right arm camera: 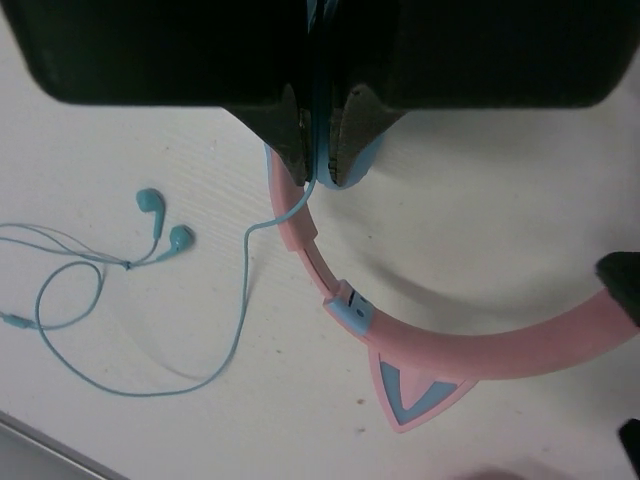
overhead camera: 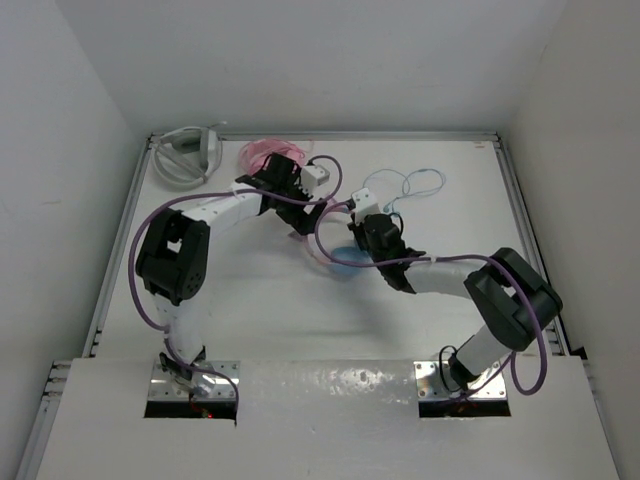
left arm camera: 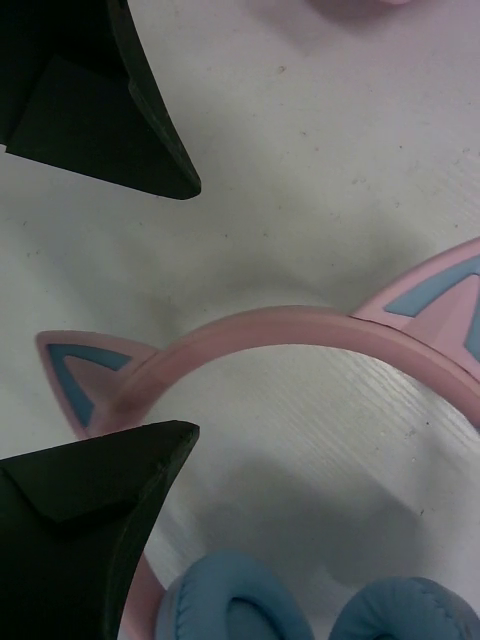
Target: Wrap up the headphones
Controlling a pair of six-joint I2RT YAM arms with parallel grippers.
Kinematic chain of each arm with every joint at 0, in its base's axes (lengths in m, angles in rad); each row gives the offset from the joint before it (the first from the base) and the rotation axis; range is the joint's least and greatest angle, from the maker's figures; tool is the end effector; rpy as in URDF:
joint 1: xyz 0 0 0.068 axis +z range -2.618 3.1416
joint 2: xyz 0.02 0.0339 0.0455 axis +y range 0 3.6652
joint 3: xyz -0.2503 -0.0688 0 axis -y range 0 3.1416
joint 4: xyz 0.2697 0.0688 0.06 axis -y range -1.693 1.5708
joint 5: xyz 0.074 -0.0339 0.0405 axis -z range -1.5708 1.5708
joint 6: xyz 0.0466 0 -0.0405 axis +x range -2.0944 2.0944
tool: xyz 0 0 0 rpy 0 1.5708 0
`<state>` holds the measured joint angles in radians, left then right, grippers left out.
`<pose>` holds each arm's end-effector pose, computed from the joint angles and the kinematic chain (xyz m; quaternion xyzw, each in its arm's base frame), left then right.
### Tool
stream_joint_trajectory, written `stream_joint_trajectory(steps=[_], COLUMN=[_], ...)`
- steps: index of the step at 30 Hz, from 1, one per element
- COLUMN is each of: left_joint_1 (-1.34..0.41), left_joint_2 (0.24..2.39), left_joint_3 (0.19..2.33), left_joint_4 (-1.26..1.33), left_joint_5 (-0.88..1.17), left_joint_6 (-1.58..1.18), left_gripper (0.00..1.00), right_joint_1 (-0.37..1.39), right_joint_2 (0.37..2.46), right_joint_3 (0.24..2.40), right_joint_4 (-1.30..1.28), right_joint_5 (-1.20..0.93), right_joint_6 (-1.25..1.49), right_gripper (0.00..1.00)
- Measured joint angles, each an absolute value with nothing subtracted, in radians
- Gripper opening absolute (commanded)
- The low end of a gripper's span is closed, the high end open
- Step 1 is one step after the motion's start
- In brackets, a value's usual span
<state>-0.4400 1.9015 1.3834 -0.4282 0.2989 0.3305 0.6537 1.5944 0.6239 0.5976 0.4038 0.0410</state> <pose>0.3874 -0.1975 0.1726 0.3960 0.8549 -0.1581 0.2956 0.2783 0.1902 0.1325 -0.1362 0.8056 0.0323 0.5757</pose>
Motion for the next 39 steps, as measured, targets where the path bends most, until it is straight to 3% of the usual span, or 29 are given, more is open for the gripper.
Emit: stream_joint_trajectory(steps=[4,5,7,10,11,12,13,14,15,19,20,23,24,26,28,29,33,36,39], left_joint_1=[-0.446,-0.450,-0.455,-0.459,-0.459,-0.459,-0.461,-0.458,-0.451,-0.456,-0.457,-0.457,-0.456,-0.456,-0.451,-0.450,-0.450,-0.450,-0.449], left_joint_2=[1.904,1.908,1.923,1.961,1.969,1.974,1.979,1.981,1.980,1.951,1.932,1.872,1.847,1.802,1.748,1.721,1.599,1.507,1.472], left_joint_3=[1.388,1.388,1.388,1.388,1.388,1.388,1.388,1.388,1.388,1.376,1.363,1.340,1.340,1.336,1.332,1.332,1.326,1.344,1.378], left_joint_4=[-0.424,-0.423,-0.422,-0.425,-0.427,-0.431,-0.425,-0.419,-0.427,-0.439,-0.456,-0.498,-0.514,-0.533,-0.558,-0.572,-0.614,-0.657,-0.690], left_joint_5=[0.294,0.287,0.273,0.266,0.266,0.267,0.225,0.226,0.232,0.248,0.248,0.257,0.259,0.265,0.282,0.292,0.321,0.342,0.367], left_joint_6=[0.328,0.326,0.320,0.311,0.304,0.295,0.280,0.276,0.278,0.295,0.310,0.329,0.342,0.363,0.381,0.391,0.422,0.441,0.449], left_gripper=[0.77,0.66,0.55,0.30,0.07,0.00,0.00,0.00,0.00,0.00,0.00,0.00,0.00,0.00,0.00,0.00,0.00,0.00,0.00], right_joint_1=[0.675,0.677,0.678,0.678,0.678,0.679,0.683,0.686,0.690,0.688,0.687,0.682,0.682,0.678,0.674,0.668,0.542,0.401,0.373], right_joint_2=[1.576,1.571,1.557,1.525,1.512,1.499,1.485,1.470,1.461,1.401,1.369,1.245,1.192,1.111,1.039,1.011,0.986,1.024,1.081], right_joint_3=[0.624,0.624,0.623,0.618,0.616,0.615,0.614,0.612,0.612,0.630,0.639,0.688,0.716,0.759,0.778,0.778,0.751,0.662,0.541], right_joint_4=[0.604,0.606,0.606,0.606,0.606,0.606,0.601,0.594,0.591,0.523,0.500,0.431,0.410,0.396,0.398,0.404,0.438,0.489,0.505], right_joint_5=[0.392,0.387,0.374,0.344,0.331,0.321,0.315,0.298,0.279,0.221,0.208,0.168,0.150,0.129,0.126,0.130,0.105,0.026,-0.084], right_joint_6=[0.049,0.052,0.054,0.054,0.054,0.053,0.054,0.056,0.062,0.050,0.047,0.017,0.004,-0.019,-0.046,-0.062,-0.048,-0.056,-0.143], right_gripper=[0.00,0.00,0.00,0.00,0.00,0.00,0.00,0.35,0.53,0.92,0.97,0.99,0.94,0.71,0.36,0.35,0.73,0.83,0.89])
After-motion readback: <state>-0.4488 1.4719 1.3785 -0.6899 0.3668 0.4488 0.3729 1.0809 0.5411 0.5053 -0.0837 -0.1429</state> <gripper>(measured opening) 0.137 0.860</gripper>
